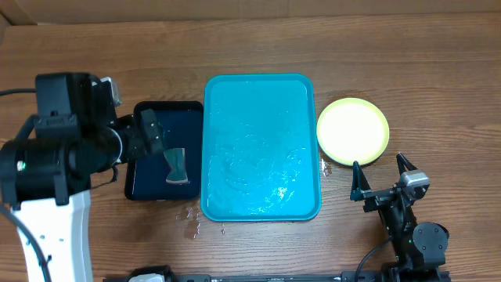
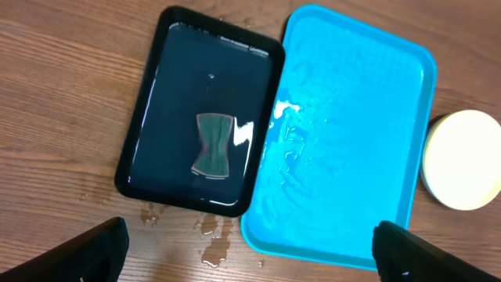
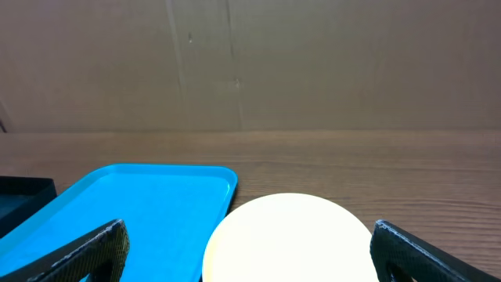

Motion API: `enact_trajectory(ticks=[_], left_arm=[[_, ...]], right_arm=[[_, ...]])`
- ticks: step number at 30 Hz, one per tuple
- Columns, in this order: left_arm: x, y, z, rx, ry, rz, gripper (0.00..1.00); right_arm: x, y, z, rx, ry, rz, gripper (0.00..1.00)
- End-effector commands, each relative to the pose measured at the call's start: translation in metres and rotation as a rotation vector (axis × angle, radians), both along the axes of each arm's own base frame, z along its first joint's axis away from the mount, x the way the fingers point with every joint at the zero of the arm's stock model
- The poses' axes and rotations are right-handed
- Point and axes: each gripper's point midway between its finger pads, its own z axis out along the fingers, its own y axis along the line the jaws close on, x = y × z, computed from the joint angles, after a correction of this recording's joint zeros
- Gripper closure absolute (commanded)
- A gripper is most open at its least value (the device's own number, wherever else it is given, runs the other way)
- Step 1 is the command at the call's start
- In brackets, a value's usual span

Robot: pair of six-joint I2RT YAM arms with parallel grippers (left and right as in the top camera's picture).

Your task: Clean dirty plates on tray and stack at the side

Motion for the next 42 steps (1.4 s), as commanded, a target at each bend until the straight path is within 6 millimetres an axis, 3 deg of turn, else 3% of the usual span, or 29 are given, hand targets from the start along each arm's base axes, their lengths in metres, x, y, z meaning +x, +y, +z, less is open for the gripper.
enact_trajectory(ticks=[1,6,11,17,20,23,30,37,42], left_arm=[[-0.012,0.000,0.013,0.005,-0.057,0.011,0.00],[-0.031,-0.001,0.010,0.012,-0.082,0.013,0.00],[-0.053,0.002,-0.021,0.038,-0.091,0.025,0.00],[-0.047,-0.001,-0.019,0.035,-0.334,0.020,0.00],[-0.041,-0.005,-0.002,0.033,-0.514,0.001,0.00],[-0.041,-0.011,0.041,0.043,-0.796,-0.025,0.00],[-0.074,-0.016,0.109,0.053,-1.210,-0.044,0.00],[-0.123,-0.018,0.146,0.066,-1.501,-0.042,0.00],[-0.150,-0.023,0.157,0.063,-1.647,-0.069,0.00]], right_arm=[[0.001,-0.003,-0.004,0.004,0.008,-0.016,0.00],[0.001,-0.003,-0.004,0.004,0.008,-0.016,0.00],[0.001,-0.003,-0.004,0.004,0.008,-0.016,0.00],[0.001,-0.003,-0.004,0.004,0.008,-0.016,0.00],[0.001,-0.003,-0.004,0.004,0.008,-0.016,0.00],[0.001,-0.003,-0.004,0.004,0.008,-0.016,0.00],[0.001,-0.003,-0.004,0.004,0.008,-0.016,0.00],[0.001,-0.003,-0.004,0.004,0.008,-0.016,0.00],[0.001,-0.003,-0.004,0.004,0.008,-0.016,0.00]])
